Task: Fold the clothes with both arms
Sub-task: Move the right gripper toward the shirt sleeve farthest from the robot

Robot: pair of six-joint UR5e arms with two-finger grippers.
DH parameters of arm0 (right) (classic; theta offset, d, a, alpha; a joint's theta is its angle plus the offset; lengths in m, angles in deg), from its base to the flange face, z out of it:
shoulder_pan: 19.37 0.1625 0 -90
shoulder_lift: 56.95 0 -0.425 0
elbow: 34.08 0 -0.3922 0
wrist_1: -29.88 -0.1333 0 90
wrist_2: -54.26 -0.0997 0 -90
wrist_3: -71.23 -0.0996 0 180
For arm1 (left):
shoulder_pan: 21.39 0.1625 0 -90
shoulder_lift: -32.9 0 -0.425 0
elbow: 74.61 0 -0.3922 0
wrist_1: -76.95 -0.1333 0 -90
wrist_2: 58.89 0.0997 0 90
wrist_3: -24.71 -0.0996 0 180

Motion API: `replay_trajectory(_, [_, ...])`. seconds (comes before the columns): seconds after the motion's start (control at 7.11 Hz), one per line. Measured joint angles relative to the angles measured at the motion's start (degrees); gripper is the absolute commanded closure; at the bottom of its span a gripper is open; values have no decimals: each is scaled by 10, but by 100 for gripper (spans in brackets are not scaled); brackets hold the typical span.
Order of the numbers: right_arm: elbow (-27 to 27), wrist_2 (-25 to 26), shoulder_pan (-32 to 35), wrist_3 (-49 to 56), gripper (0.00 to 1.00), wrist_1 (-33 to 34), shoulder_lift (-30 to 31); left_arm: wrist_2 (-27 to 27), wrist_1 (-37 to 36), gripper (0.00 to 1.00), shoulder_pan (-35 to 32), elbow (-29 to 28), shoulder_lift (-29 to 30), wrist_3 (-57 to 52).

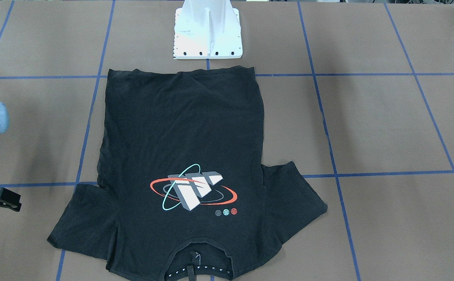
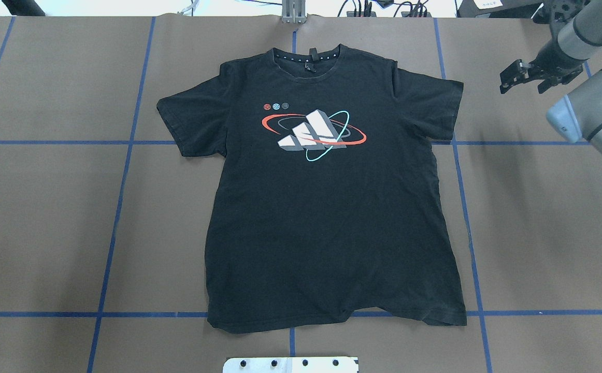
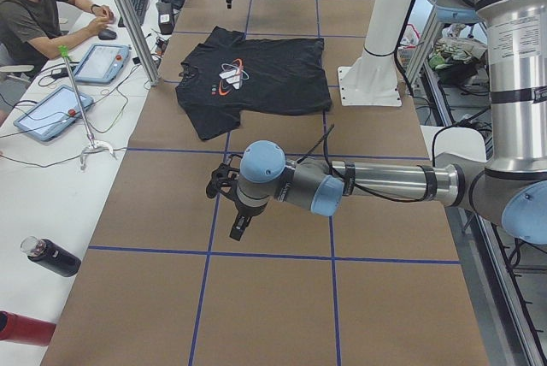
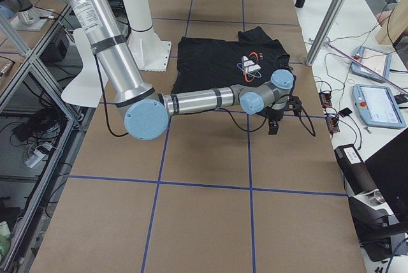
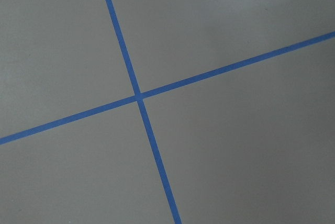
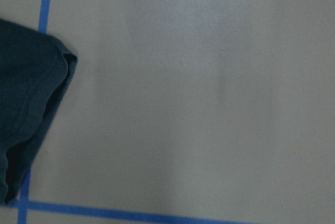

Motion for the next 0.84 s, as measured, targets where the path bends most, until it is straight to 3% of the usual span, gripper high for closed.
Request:
replay_trajectory(0.14, [26, 38, -20, -12, 8, -47, -13, 0, 0, 0, 0, -1, 0, 0])
replay_trajectory(0.28, [42, 69, -35, -17, 17, -77, -25, 0, 1, 0, 0, -1, 0, 0])
replay_trajectory(0.56, [74, 114, -58, -19, 23, -146, -37, 0, 1, 0, 0, -1, 0, 0])
replay_trajectory(0.7, [100, 129, -65, -19, 35, -183, -47, 0, 1, 0, 0, -1, 0, 0])
replay_trajectory(0.84, [115, 138, -69, -19, 36, -201, -56, 0, 1, 0, 0, -1, 0, 0])
